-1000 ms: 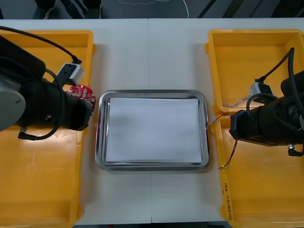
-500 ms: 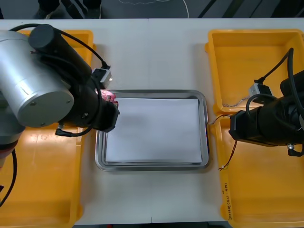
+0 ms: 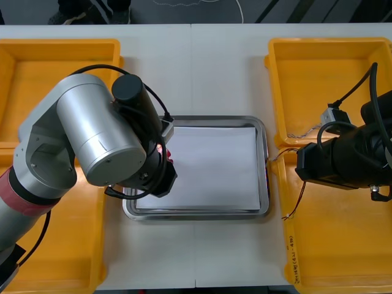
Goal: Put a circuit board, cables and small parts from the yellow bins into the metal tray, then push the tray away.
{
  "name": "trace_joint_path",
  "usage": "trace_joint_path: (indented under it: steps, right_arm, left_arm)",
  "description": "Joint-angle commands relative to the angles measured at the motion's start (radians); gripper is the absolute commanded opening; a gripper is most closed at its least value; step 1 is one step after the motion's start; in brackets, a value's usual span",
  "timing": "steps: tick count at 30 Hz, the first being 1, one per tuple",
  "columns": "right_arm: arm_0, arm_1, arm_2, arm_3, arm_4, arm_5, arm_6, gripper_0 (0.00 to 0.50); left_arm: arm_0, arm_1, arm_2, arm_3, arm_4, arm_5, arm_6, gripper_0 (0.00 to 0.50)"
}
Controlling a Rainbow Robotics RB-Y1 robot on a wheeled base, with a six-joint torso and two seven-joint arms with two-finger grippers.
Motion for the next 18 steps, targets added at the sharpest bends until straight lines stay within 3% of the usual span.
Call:
trace_joint_path:
  steps: [1,18]
  right_arm:
    - [-0.022,-0.02,0.014,-0.009,-0.008,0.004,0.02,0.0]
    - [-0.022,-0.02,0.014,-0.009,0.0,0.004,0.02,0.0]
  left_arm:
    - [-0.039,-0.041,-0.042,0.023,-0.018,0.006,0.084,0.0]
    - [-0.039,-0.07,-0.126,0.107,-0.061,0.006,0.065,0.0]
